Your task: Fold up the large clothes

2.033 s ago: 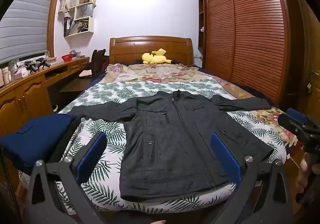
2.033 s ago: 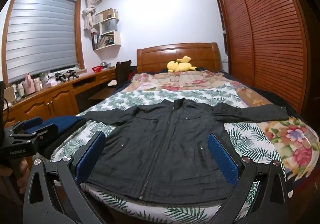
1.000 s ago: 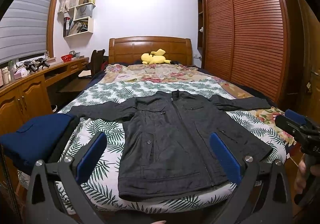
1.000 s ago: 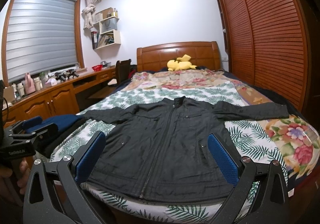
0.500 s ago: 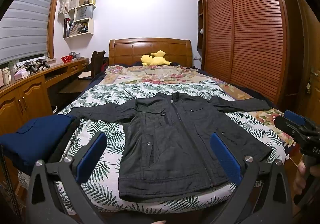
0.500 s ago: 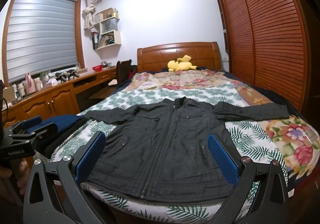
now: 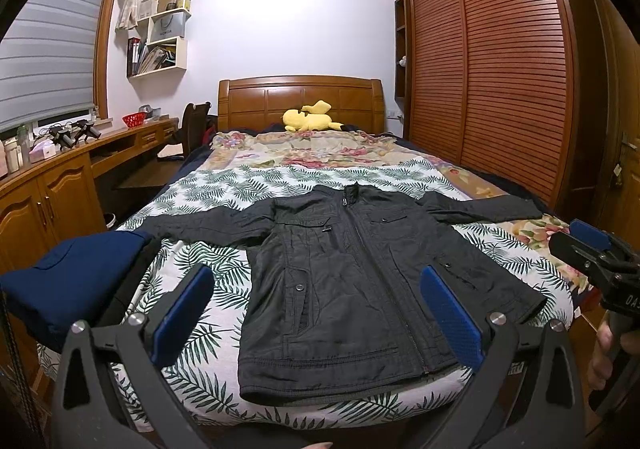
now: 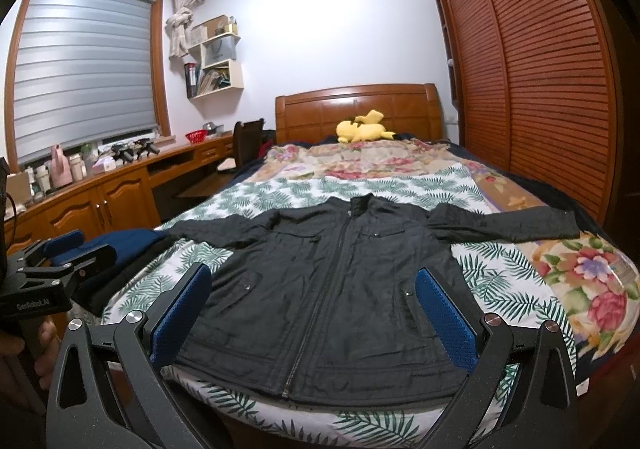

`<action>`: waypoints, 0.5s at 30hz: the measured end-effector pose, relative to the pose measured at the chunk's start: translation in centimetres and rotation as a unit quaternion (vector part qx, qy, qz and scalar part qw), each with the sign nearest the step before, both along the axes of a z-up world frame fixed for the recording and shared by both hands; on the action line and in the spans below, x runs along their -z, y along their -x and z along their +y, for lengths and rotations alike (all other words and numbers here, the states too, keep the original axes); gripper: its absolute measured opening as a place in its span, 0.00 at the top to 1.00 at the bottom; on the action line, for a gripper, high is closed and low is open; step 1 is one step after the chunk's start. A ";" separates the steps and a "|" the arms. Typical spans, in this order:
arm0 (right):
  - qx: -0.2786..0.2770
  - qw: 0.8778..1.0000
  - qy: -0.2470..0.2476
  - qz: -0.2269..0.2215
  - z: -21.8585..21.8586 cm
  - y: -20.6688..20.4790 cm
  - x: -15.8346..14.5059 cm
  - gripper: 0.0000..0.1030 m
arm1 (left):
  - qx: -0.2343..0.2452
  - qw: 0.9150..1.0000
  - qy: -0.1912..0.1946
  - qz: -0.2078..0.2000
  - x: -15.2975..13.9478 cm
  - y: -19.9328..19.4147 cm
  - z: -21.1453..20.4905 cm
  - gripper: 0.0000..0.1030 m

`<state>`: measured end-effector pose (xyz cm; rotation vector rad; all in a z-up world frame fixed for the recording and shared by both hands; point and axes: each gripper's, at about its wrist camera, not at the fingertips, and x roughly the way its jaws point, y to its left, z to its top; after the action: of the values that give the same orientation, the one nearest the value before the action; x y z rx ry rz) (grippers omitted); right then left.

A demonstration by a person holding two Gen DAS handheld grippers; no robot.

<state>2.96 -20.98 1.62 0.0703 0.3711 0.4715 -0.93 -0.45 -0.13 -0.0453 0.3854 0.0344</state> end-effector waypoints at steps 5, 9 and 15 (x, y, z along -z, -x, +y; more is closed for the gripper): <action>-0.001 1.000 0.000 0.001 0.1 0.1 0.1 0.00 | 0.000 1.000 0.000 0.001 0.0 0.1 0.0 0.00; -0.001 1.000 0.000 0.001 0.1 0.1 0.0 0.00 | 0.000 1.000 0.000 0.001 0.0 0.1 0.1 0.00; -0.004 1.000 0.003 0.005 1.0 0.9 0.7 0.00 | -0.001 1.000 0.002 0.005 0.2 0.0 0.4 0.00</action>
<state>2.06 -19.98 0.90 0.0644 0.3824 0.4784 -0.91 -0.04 -0.34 -0.0486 0.3958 0.0362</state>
